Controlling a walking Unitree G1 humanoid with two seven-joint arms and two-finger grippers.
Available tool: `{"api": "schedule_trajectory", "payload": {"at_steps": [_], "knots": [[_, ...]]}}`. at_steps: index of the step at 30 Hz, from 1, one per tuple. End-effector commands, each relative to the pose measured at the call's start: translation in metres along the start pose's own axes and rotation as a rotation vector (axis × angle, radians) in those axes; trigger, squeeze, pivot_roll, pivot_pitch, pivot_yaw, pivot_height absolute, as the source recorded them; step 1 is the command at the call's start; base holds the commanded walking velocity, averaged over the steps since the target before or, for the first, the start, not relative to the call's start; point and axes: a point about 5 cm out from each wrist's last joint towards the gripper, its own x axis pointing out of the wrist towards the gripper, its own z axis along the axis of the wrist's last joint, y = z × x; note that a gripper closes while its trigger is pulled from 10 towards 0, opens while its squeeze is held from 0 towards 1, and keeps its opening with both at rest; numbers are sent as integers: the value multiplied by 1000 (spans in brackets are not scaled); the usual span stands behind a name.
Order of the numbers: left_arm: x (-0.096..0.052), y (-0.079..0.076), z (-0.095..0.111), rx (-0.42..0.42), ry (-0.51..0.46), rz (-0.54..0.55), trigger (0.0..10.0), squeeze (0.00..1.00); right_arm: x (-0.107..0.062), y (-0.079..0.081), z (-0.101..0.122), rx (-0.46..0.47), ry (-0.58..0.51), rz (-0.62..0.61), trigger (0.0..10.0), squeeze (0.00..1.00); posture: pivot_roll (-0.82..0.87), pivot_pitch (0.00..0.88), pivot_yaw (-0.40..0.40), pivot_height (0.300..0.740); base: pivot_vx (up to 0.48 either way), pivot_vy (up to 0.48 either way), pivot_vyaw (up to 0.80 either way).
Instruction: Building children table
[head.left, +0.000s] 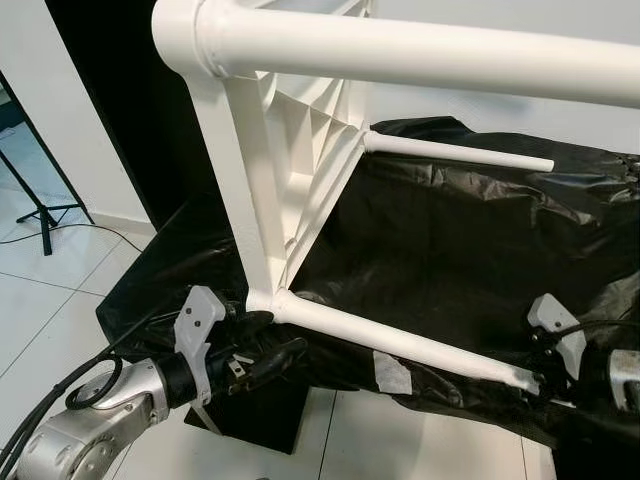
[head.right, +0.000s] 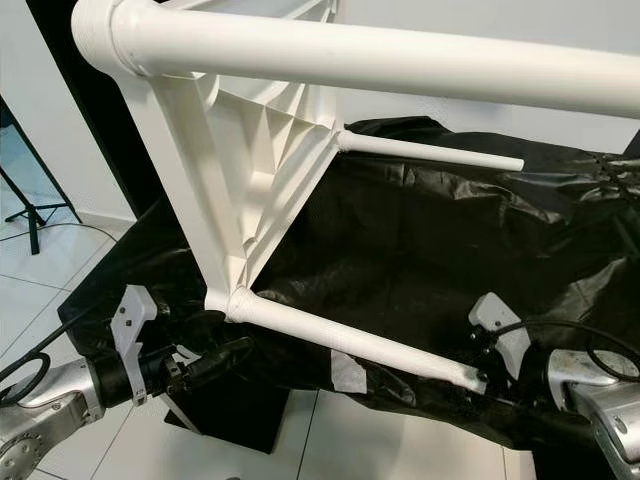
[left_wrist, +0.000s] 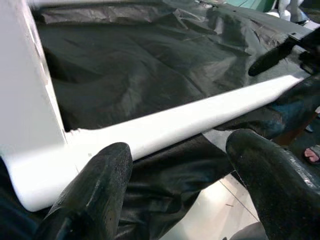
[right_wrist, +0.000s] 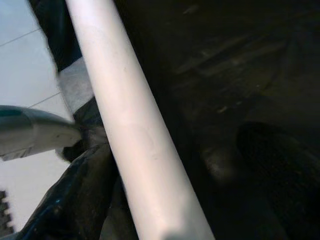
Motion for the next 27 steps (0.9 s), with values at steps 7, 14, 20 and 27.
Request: {"api": "schedule_trajectory", "payload": {"at_steps": [7, 14, 20, 27], "knots": [[0, -1, 3, 27, 11, -52, 10000, 0, -1, -19, 3, -28, -23, -131, 10000, 0, -25, 0, 5, 740, 0, 0, 0], [0, 1, 5, 36, 13, -52, 10000, 0, 2, -14, 12, -23, -100, -90, 10000, 0, -20, 0, 11, 740, 0, 0, 0], [-1, 3, 6, 49, 20, -46, 10000, 0, 3, 2, 25, -8, -177, 20, 10000, 0, -21, 0, 19, 740, 0, 0, 0], [0, 5, 8, 58, 23, -49, 10000, 0, -9, 14, 24, -10, -150, 102, 10000, 0, -37, 0, 39, 740, 0, 0, 0]]}}
